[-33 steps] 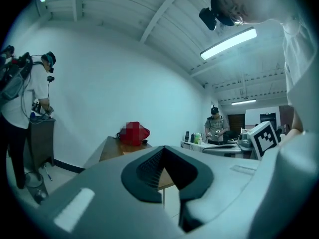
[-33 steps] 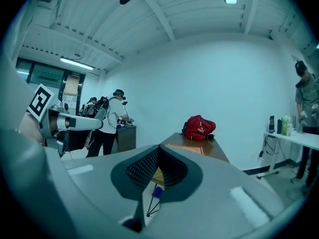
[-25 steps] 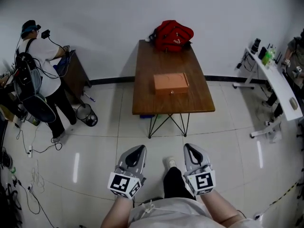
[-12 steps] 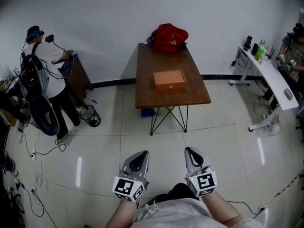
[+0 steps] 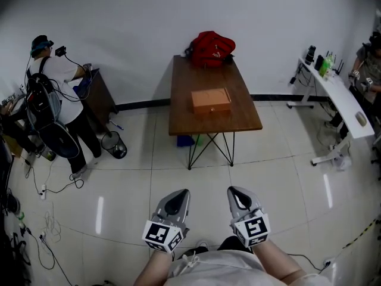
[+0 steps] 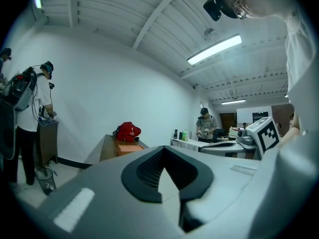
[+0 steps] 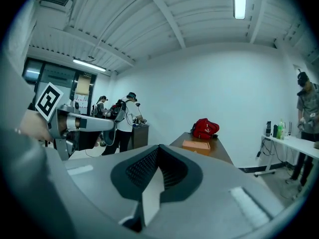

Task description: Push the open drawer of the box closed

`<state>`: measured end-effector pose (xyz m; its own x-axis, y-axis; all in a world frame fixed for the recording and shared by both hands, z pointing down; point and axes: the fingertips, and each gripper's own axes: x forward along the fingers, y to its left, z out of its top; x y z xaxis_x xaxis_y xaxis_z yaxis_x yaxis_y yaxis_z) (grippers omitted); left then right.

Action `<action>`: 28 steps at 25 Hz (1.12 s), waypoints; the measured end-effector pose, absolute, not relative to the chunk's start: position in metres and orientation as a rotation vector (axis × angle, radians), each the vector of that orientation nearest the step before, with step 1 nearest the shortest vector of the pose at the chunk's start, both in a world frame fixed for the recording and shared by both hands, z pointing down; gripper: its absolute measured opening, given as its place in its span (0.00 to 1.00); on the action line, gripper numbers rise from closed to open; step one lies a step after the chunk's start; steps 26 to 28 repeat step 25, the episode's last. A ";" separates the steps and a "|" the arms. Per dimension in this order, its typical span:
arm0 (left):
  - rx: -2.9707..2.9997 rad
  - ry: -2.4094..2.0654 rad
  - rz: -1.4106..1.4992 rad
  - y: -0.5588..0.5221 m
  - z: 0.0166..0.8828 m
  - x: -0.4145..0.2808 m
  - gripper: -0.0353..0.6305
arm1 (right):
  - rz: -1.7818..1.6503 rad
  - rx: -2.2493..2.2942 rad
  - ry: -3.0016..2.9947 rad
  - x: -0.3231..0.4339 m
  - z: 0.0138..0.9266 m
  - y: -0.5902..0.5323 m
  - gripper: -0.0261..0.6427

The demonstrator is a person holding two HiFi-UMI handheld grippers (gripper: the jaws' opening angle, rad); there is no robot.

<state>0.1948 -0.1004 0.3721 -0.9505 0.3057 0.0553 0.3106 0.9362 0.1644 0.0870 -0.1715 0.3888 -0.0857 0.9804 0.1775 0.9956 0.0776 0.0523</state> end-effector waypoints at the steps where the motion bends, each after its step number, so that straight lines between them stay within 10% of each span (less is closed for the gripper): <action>1: -0.491 -3.066 -0.264 -0.100 0.371 0.192 0.06 | -0.243 -2.065 -2.234 0.085 0.387 -0.171 0.04; 28: -0.544 -3.082 -0.253 -0.102 0.361 0.183 0.06 | -0.191 -2.109 -2.200 0.076 0.375 -0.168 0.04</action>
